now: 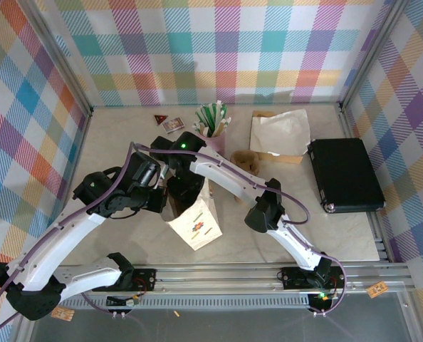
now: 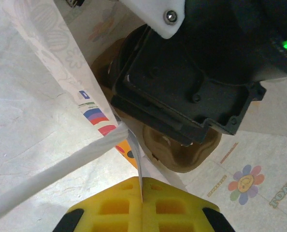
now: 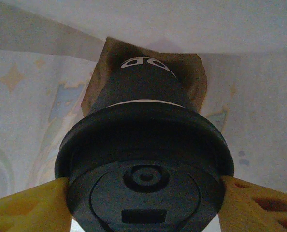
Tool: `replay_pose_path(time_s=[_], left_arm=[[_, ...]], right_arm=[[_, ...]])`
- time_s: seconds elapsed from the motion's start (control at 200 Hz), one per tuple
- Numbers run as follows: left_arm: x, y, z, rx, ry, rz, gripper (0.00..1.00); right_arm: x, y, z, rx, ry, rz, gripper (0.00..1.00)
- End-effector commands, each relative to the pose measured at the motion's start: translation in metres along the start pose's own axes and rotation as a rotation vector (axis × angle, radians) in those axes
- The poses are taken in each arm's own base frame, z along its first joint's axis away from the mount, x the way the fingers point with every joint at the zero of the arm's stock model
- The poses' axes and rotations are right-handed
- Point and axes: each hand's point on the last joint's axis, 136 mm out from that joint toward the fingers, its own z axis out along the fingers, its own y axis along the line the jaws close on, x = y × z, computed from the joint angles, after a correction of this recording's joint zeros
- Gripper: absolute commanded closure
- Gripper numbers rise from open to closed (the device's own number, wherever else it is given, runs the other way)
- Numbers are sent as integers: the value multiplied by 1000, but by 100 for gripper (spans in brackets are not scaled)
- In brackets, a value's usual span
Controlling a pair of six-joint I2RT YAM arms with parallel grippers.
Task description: Pack the takeout coffee
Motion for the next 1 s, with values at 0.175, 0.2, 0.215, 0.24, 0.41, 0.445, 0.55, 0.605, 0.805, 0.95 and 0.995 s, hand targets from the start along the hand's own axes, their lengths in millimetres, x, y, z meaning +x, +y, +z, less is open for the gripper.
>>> replay_pose_path(time_s=[0.175,0.2,0.215,0.24,0.41,0.445,0.55,0.605,0.805,0.95,0.995], left_arm=[[9,-9,0,48,34,66,100],[9,-10,0,49,34,68,100],[9,-10,0,51,34,69,100],[9,-10,1,51,34,69,100],[9,-11,0,57,31,72,100],[10,-11,0,57,34,72,100],[9,-11,0,58,32,73,100],[9,-12,0,61,30,73,100],[8,-12,1,62,30,73,100],[9,-11,0,56,30,70,100],[9,-9,-1,47,29,68,100]], right_arm=[[12,-9,13,4,95,143,25],[11,-9,14,-2,92,151,25],[10,-8,15,-6,90,156,25],[8,-7,15,-13,84,165,25],[-2,-7,18,-48,61,255,25],[-4,-7,19,-61,57,271,26],[-11,-6,19,-84,38,306,26],[-15,-6,19,-93,28,319,26],[-23,-7,11,-114,-14,337,35],[-15,-13,-1,-93,-12,331,36],[-11,-16,-6,-80,-9,326,38]])
